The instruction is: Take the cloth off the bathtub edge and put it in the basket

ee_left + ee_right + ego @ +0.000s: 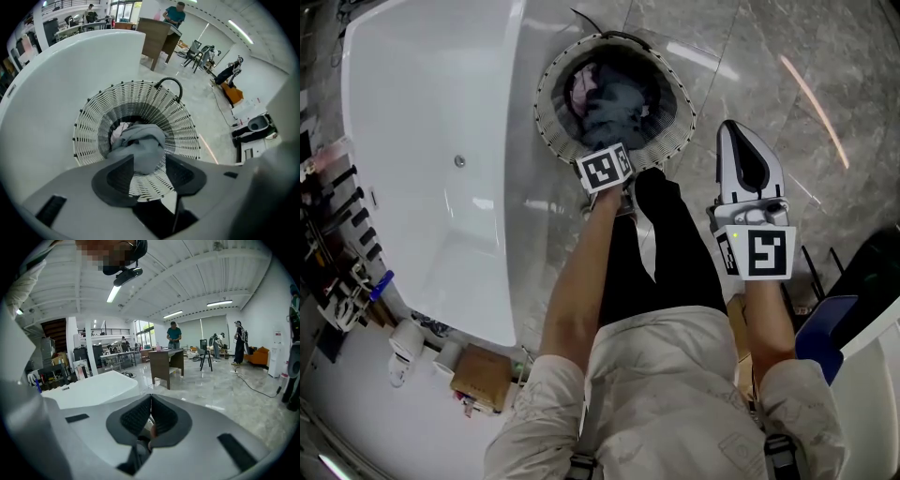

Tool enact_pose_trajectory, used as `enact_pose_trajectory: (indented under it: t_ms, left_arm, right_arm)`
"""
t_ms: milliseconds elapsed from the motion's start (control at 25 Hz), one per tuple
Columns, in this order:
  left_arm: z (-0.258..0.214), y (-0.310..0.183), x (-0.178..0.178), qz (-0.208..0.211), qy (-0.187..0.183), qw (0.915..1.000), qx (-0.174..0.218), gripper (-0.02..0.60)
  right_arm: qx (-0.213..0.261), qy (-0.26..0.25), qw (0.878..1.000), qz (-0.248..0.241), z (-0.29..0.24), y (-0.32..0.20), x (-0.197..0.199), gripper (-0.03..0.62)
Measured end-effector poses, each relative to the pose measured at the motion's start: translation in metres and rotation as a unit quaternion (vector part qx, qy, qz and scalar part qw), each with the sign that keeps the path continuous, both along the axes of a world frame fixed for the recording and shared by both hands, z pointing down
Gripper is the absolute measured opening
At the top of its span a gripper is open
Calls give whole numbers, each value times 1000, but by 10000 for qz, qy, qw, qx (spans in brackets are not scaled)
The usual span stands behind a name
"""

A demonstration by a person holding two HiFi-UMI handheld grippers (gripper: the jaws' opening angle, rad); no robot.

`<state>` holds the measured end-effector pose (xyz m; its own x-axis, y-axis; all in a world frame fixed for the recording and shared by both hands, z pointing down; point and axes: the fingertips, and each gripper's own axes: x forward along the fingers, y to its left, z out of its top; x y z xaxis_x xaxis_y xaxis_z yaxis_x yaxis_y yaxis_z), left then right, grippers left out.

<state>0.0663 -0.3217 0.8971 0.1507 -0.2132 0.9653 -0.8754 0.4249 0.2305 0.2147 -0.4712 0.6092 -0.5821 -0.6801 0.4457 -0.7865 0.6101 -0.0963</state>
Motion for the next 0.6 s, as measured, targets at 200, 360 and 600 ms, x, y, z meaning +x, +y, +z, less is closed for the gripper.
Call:
enact_pose_trajectory:
  t_ms: [200,360,600]
  left_arm:
    - [-12,12,-4,-48,7,10000,75,213]
    - [-34,26,-6,-84,1,9995,298,213]
    - [-86,40,-19,-240,-88,9958,877,213]
  right_arm:
    - [87,10,9999,-126,-10,3,-11,-12]
    - [222,16,9994,-274,-29,10,-26,-12]
    - [464,-19,9974,-546,-67,27,-57,-12]
